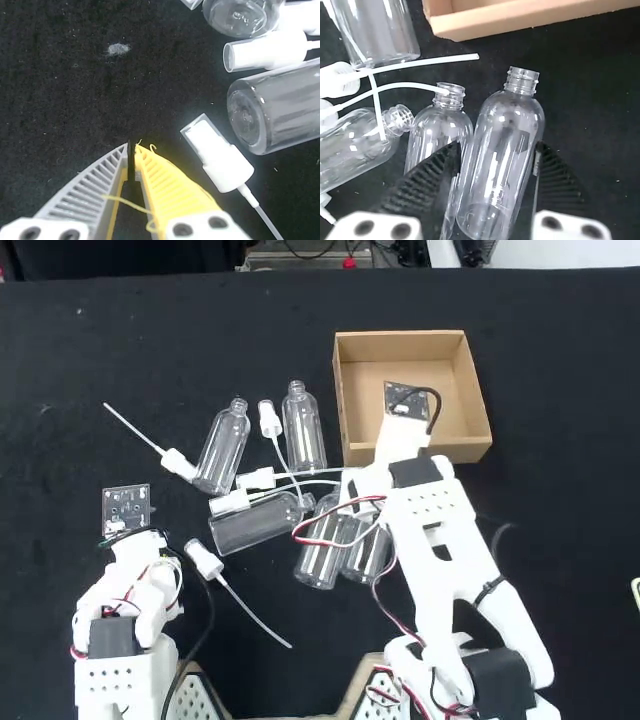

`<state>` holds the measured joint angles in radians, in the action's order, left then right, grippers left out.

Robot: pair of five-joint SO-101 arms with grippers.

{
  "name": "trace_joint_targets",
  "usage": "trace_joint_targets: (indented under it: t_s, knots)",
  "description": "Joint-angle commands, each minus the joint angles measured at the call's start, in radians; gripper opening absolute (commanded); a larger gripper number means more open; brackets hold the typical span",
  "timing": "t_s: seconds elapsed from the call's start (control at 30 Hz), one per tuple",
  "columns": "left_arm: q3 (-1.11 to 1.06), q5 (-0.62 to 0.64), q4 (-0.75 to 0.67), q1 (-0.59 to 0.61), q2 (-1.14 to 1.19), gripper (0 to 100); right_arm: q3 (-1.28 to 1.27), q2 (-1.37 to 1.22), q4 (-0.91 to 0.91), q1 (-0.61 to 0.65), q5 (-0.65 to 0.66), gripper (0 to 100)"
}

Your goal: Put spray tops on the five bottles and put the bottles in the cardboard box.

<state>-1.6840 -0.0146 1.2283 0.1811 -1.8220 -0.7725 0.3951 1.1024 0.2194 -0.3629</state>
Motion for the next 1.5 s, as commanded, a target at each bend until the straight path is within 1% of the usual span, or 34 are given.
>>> trace_joint_targets:
  t_s: [0.0,0.1,0.33,0.57,0.73,0.97,1.13,1.23,1.33,1.4,1.47]
  knots:
    - [-0.016,-0.002,0.006,-0.007,0.002,3,0.053,0.001,-0.029,-0.043,-0.009,21.9]
    - [-0.016,-0.002,0.006,-0.007,0.002,3,0.025,0.001,-0.074,-0.071,-0.009,21.9]
    - [-0.016,-0.002,0.006,-0.007,0.002,3,-0.071,0.001,-0.187,-0.071,-0.011,21.9]
    - [-0.016,-0.002,0.006,-0.007,0.002,3,-0.088,-0.002,-0.183,-0.069,-0.002,21.9]
    - [-0.016,-0.002,0.006,-0.007,0.002,3,-0.053,-0.119,-0.18,-0.069,0.0,22.4]
    - [-0.016,-0.002,0.006,-0.007,0.002,3,0.137,-0.371,-0.051,-0.072,0.0,22.1]
    - [-0.016,-0.002,0.006,-0.007,0.002,3,0.226,-0.469,0.041,-0.075,0.012,20.1]
    - [-0.016,-0.002,0.006,-0.007,0.002,3,0.257,-0.456,0.081,-0.075,0.115,14.5]
    - [-0.016,-0.002,0.006,-0.007,0.002,3,0.289,-0.406,0.126,-0.075,0.235,12.9]
    - [-0.016,-0.002,0.006,-0.007,0.002,3,0.309,-0.357,0.146,-0.077,0.358,12.9]
    - [-0.016,-0.002,0.006,-0.007,0.002,3,0.32,-0.298,0.166,-0.077,0.529,12.9]
